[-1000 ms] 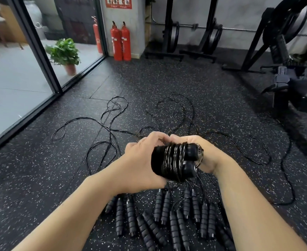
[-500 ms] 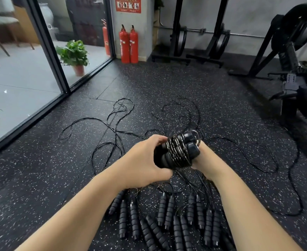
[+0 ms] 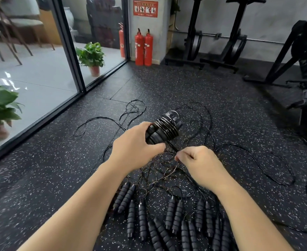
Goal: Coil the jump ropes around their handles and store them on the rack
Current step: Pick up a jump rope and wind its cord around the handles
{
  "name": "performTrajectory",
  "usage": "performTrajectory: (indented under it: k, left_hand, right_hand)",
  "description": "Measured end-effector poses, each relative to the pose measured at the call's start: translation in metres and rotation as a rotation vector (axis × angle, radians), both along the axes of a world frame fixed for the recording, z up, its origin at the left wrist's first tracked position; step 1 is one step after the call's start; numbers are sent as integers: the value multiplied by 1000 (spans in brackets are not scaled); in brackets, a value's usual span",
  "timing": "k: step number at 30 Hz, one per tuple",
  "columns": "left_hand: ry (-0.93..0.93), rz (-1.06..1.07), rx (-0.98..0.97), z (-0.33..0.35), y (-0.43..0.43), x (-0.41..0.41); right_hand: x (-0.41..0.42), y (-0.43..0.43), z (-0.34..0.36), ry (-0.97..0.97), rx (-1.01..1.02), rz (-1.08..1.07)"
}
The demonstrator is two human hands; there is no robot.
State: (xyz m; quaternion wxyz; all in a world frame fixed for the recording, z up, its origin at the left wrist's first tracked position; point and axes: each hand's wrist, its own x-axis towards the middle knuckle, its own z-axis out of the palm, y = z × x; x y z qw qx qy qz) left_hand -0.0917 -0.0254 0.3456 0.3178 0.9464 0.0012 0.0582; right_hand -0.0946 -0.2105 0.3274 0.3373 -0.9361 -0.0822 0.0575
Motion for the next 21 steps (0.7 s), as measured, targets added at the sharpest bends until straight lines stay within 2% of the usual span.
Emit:
performTrajectory:
  k: [4, 8, 15, 21]
  left_hand:
    - [32, 50, -84, -5, 12, 3]
    - [28, 60, -83, -7, 13, 5]
    - [-47, 49, 290, -12, 7, 4]
    - [-149, -162, 541, -13, -13, -6]
  right_hand:
    - [-11, 15, 10, -73, -66, 62]
    - [-15, 18, 26, -139, -148, 67]
    - [-29, 20, 61, -244, -329, 132]
    - [-19, 11, 66, -416, -404, 54]
